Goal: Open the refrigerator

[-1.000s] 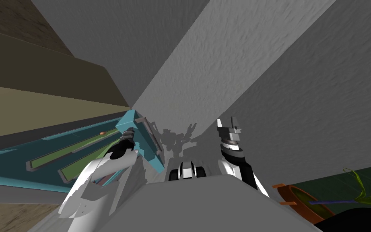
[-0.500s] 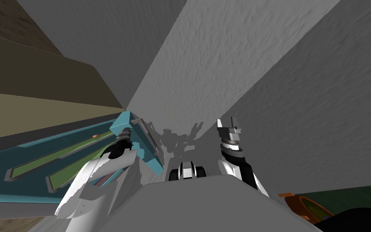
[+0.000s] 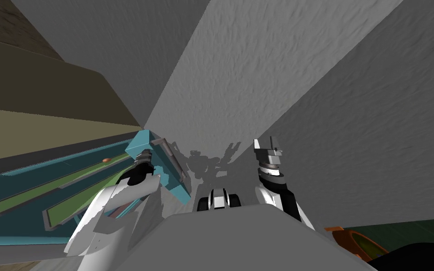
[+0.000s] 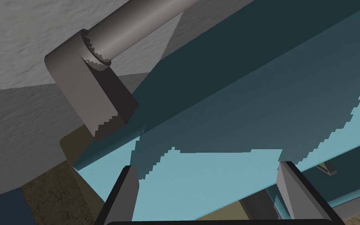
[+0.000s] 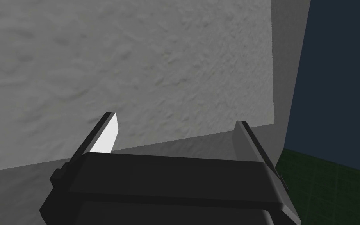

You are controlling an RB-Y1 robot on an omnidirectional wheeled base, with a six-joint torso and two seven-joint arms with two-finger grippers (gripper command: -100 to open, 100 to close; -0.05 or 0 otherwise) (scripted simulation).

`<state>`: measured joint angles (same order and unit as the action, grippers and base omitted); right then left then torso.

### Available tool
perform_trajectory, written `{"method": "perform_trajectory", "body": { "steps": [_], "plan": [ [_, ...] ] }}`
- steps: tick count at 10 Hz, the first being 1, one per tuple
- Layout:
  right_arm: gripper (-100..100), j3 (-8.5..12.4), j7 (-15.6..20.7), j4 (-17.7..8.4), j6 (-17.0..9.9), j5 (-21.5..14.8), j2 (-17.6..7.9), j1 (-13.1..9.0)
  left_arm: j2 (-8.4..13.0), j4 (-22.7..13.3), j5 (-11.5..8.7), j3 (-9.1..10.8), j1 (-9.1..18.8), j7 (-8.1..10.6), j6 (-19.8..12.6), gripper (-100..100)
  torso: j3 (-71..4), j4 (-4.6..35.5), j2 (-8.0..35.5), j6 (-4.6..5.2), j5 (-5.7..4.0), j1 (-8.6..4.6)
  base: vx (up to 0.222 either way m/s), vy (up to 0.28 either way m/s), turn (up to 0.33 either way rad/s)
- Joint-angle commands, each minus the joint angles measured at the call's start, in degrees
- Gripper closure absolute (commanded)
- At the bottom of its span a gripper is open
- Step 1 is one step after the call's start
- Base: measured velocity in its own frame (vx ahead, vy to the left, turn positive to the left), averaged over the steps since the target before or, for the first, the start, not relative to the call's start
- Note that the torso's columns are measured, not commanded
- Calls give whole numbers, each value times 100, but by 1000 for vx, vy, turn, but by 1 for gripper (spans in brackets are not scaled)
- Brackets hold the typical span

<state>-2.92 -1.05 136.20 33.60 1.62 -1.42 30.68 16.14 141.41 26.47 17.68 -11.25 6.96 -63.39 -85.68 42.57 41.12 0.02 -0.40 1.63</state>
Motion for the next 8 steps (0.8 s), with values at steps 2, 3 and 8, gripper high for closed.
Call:
{"method": "perform_trajectory", "body": {
  "steps": [2,3,8],
  "plan": [
    [0,0,0,0,0,0,0,0,145,245,62,202,81,8,30,-100,-6,21,3,-5,-20,-2,6,-7,2],
    [0,0,0,0,0,0,0,0,145,245,62,202,81,8,30,-100,0,22,11,-3,-20,-16,7,-10,6],
    [0,0,0,0,0,0,0,0,152,349,81,214,80,14,8,-100,0,21,10,-2,-21,-17,3,-4,0]
  ]
}}
